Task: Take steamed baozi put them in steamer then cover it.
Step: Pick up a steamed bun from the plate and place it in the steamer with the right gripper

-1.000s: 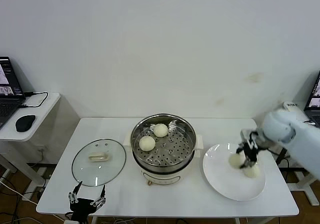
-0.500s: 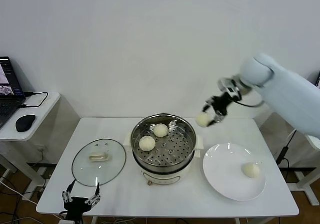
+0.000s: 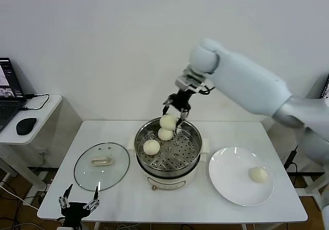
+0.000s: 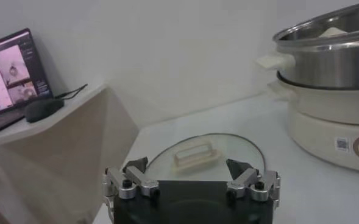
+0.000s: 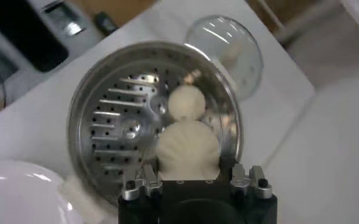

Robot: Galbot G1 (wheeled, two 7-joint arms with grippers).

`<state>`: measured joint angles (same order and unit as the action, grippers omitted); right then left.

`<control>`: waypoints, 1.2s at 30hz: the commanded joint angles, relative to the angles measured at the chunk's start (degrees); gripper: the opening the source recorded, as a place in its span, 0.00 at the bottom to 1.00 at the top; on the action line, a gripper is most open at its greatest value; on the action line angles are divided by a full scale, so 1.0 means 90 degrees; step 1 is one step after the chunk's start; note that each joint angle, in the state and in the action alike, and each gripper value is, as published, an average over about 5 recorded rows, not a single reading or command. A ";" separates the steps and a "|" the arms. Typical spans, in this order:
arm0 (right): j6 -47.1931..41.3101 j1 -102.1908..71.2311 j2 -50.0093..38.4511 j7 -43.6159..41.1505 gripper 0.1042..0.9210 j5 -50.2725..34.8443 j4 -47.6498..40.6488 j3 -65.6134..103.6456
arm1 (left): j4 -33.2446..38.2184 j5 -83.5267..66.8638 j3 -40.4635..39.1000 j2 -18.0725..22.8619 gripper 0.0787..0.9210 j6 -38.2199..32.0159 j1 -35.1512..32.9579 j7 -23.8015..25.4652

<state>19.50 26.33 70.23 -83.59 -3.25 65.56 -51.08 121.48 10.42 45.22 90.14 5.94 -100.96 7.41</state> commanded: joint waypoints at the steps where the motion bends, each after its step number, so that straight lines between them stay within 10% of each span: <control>1: 0.1138 0.0047 0.0475 0.0015 0.62 0.0794 0.0701 -0.0594 | 0.0006 -0.0011 0.0008 -0.0004 0.88 -0.0012 -0.0020 -0.0005; 36: 0.0881 -0.0732 0.0216 0.0345 0.62 0.1742 0.1613 -0.1158 | -0.0090 -0.0086 -0.0033 0.0005 0.88 0.0019 0.0117 0.0044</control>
<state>27.63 20.47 72.07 -80.48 11.79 79.33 -61.08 120.81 9.68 44.92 90.22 6.05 -100.03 7.77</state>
